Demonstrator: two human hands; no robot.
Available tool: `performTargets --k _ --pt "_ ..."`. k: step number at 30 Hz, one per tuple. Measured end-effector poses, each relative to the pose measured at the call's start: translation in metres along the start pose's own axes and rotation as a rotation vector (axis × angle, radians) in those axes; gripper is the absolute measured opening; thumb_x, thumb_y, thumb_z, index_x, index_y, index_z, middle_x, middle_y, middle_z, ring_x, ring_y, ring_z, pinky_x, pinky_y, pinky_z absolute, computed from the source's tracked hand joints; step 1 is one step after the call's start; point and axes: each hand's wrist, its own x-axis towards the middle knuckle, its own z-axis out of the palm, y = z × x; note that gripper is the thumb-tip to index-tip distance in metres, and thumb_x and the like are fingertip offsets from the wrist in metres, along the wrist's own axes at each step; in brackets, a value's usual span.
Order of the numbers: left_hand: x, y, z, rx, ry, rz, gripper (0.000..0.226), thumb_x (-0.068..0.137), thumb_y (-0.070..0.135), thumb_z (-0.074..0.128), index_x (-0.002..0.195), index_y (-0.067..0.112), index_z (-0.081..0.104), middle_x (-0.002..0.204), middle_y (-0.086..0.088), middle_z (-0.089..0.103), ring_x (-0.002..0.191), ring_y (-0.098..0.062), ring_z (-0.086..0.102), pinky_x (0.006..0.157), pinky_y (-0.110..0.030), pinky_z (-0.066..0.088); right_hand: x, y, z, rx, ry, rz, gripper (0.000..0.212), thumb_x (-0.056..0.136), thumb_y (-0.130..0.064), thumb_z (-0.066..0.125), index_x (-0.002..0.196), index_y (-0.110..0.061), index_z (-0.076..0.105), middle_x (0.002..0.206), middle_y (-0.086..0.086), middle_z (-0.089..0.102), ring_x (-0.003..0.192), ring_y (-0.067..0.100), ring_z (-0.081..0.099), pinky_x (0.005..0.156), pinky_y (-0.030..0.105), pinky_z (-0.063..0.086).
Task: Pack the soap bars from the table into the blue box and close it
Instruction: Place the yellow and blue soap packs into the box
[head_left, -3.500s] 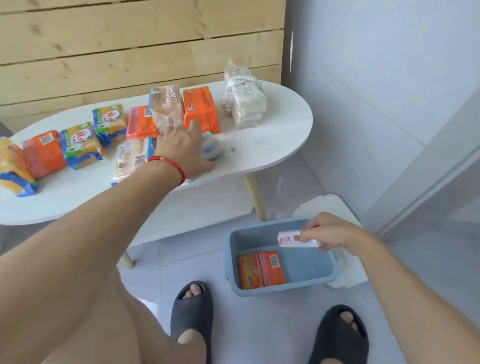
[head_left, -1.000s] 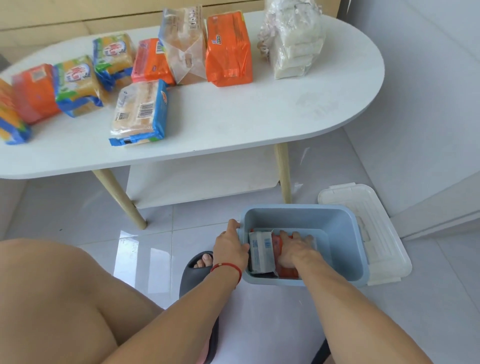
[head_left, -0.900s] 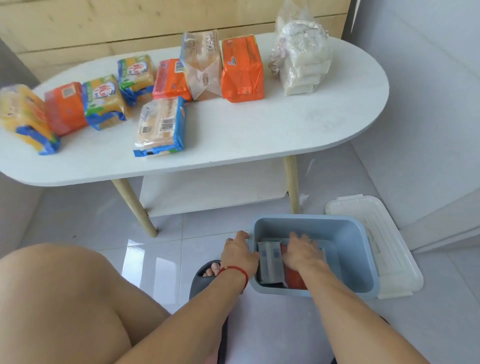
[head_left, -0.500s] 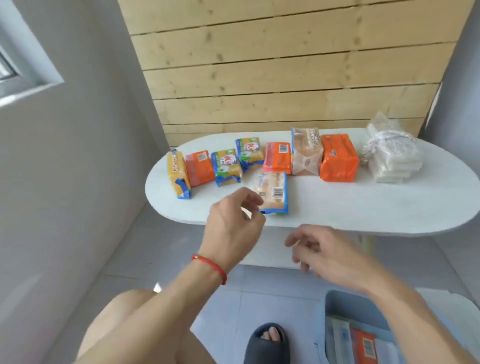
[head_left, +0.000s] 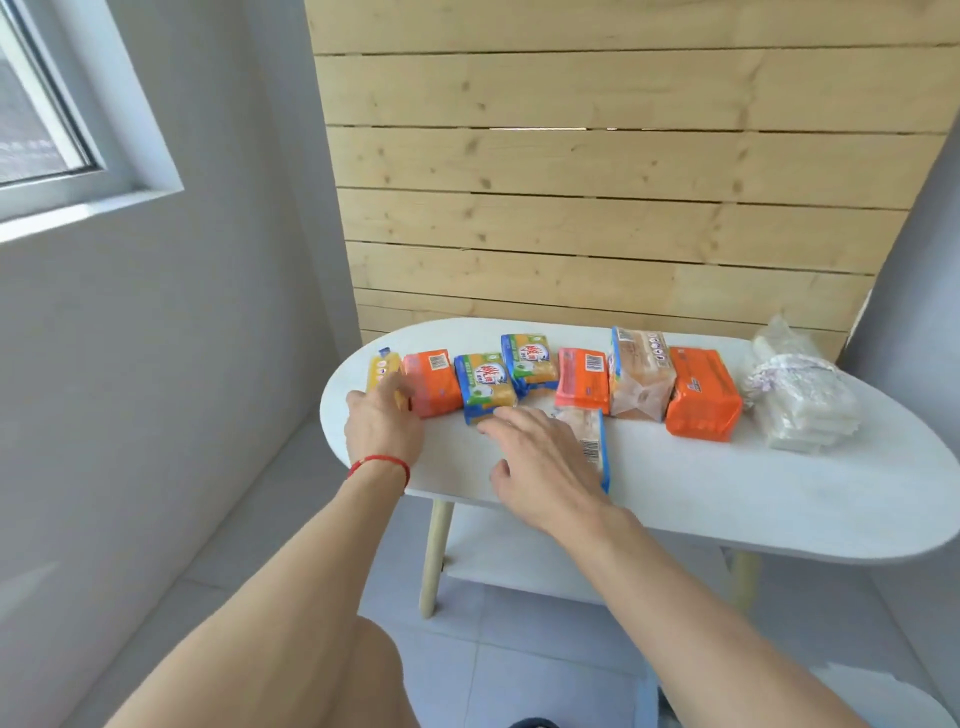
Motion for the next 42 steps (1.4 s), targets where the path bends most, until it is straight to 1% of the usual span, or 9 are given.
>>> performTargets --k 5,11,14,22,27,30,33,38,42 --pt "-0.034 -0.002 -0.024 -0.201 0.024 -0.126 0.038 0.085 0.022 0.058 0.117 0.043 0.061 0.108 -0.007 0.058 0.094 -0.034 0.056 0.090 -0.037 0.053 0.055 -0.011 0.013 -0.136 -0.253 0.127 0.076 0.099 -0.029 0.049 0.164 -0.025 0.011 0.173 0.007 0.007 0.159 0.032 0.003 0.125 0.057 0.012" --pt "-0.058 0.005 -0.041 -0.446 0.020 -0.142 0.055 0.081 0.023 0.059 0.134 0.038 0.050 0.105 -0.003 0.064 0.082 -0.015 0.067 0.054 -0.017 0.046 0.049 -0.032 0.025 -0.197 0.021 0.139 0.042 0.097 -0.043 0.060 0.129 -0.017 0.055 0.134 0.009 0.055 0.129 0.044 0.043 0.094 0.052 0.044" --pt "-0.069 0.003 -0.046 -0.570 -0.006 -0.262 0.070 0.069 0.028 0.062 0.138 0.030 0.049 0.116 -0.008 0.067 0.100 -0.030 0.070 0.075 -0.034 0.060 0.044 -0.031 0.019 -0.181 0.077 0.201 0.039 0.094 -0.032 0.068 0.127 -0.015 0.055 0.128 0.013 0.054 0.121 0.038 0.048 0.085 0.046 0.045" --pt "-0.085 0.022 -0.058 -1.072 -0.171 -0.519 0.031 0.076 0.009 0.057 0.105 -0.002 0.061 0.090 -0.024 0.071 0.065 -0.033 0.069 0.071 -0.045 0.063 0.019 -0.032 -0.030 0.091 -0.053 0.334 0.055 0.087 -0.029 0.071 0.129 -0.006 0.044 0.123 0.019 0.066 0.118 0.041 0.058 0.089 0.043 0.045" --pt "-0.145 0.043 -0.034 -1.060 -0.397 -0.386 0.023 0.083 0.017 0.053 0.096 0.007 0.069 0.081 -0.011 0.074 0.064 -0.024 0.062 0.057 -0.031 0.046 -0.080 0.029 -0.102 0.510 -0.150 0.417 0.076 0.056 -0.055 0.071 0.125 -0.035 0.047 0.103 -0.020 0.056 0.093 0.008 0.062 0.070 0.027 0.051" --pt "-0.205 0.045 0.015 -1.134 -0.618 -0.432 0.028 0.088 0.011 0.048 0.088 0.013 0.076 0.084 -0.011 0.074 0.065 -0.022 0.065 0.054 -0.028 0.046 -0.157 0.099 -0.119 0.650 -0.345 0.566 0.064 0.053 -0.045 0.074 0.115 -0.042 0.057 0.115 -0.009 0.067 0.103 0.012 0.068 0.094 0.036 0.055" --pt "-0.265 0.034 0.079 -0.993 -0.849 -0.552 0.025 0.090 0.002 0.052 0.111 0.003 0.067 0.099 -0.021 0.073 0.074 -0.028 0.066 0.060 -0.031 0.052 -0.227 0.164 -0.100 0.616 -0.517 0.768 0.059 0.066 -0.034 0.083 0.121 -0.028 0.062 0.119 0.005 0.070 0.107 0.020 0.069 0.094 0.036 0.056" --pt "-0.317 0.019 0.185 -0.487 -1.151 -0.555 0.037 0.089 -0.009 0.056 0.125 0.003 0.053 0.104 -0.021 0.072 0.062 -0.024 0.072 0.050 -0.034 0.059 -0.316 0.228 -0.013 0.385 -0.812 1.072 0.034 0.076 -0.040 0.072 0.092 -0.010 0.067 0.067 0.004 0.060 0.052 0.019 0.052 0.049 0.022 0.035" --pt "-0.319 0.016 0.262 -0.061 -1.138 -0.415 0.046 0.095 0.001 0.049 0.139 0.003 0.035 0.133 -0.023 0.057 0.115 -0.040 0.066 0.093 -0.055 0.056 -0.342 0.237 0.053 0.551 -0.620 1.285 0.030 0.081 -0.036 0.070 0.098 -0.017 0.055 0.087 0.004 0.063 0.073 0.017 0.061 0.054 0.025 0.041"
